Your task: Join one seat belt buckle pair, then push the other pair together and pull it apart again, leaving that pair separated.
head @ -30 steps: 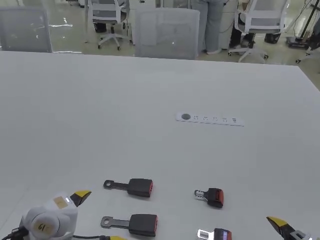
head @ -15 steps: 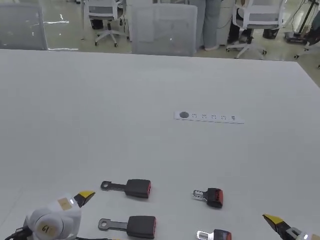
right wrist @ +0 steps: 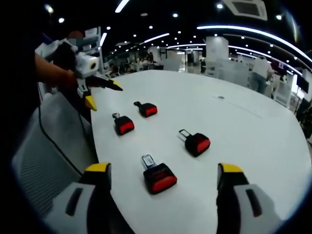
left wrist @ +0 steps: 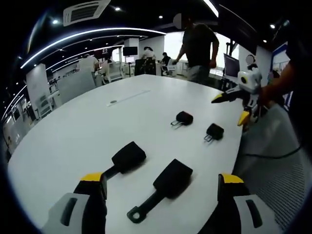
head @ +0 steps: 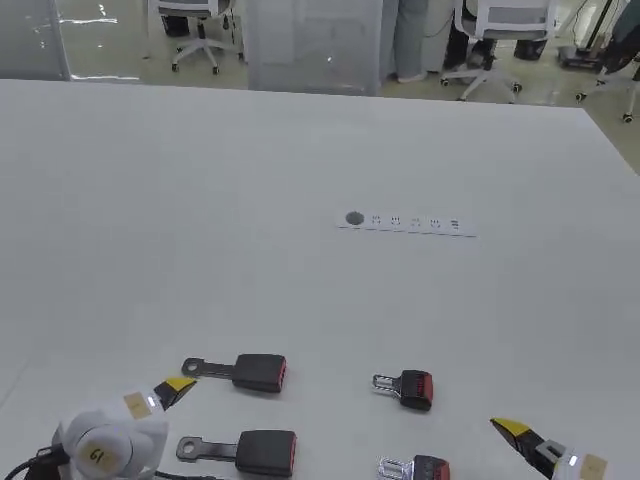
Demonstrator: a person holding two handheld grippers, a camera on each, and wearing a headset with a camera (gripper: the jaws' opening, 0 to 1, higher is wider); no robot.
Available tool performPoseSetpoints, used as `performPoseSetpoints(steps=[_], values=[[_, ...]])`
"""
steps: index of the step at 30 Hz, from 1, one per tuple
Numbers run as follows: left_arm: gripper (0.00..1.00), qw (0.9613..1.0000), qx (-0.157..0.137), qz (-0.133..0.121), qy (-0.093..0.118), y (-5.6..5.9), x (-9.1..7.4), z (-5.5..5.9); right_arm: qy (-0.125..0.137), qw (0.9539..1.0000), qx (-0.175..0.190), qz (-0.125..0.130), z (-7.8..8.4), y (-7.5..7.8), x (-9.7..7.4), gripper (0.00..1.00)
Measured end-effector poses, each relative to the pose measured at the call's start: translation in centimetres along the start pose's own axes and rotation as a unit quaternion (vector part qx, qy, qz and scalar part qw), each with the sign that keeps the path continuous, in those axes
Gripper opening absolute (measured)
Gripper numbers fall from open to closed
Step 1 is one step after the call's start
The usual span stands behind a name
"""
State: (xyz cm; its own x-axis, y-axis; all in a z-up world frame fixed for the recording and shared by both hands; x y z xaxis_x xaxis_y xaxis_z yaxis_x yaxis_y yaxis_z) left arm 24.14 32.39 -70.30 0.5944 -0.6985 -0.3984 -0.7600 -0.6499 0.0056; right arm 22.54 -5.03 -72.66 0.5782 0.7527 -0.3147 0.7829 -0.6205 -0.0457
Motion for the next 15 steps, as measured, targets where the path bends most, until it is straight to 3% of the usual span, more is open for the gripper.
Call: performPoseSetpoints(steps=[15], values=[[0.90, 0.9966, 0.040, 0.060, -0.041, -0.4, 2.9, 1.4, -0.042, 0.9981, 0.003, -0.046, 1.6, 0.3, 2.1, 0.87]])
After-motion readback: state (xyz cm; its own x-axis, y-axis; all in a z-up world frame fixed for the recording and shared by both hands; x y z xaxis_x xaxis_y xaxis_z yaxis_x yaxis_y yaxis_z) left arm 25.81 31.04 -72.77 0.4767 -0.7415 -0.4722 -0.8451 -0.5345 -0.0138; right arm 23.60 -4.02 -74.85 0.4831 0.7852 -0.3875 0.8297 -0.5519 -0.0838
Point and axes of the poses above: the centre of the closed fingertips' face, and the gripper's own axes: x roughly forward along the fingers, y roughly to its right, z roughly out of its underside, the point moved 10 cm from there along -x, roughly backward along the fingers, and after that the axes turned 15 degrees about y, right-handed, at the moved point
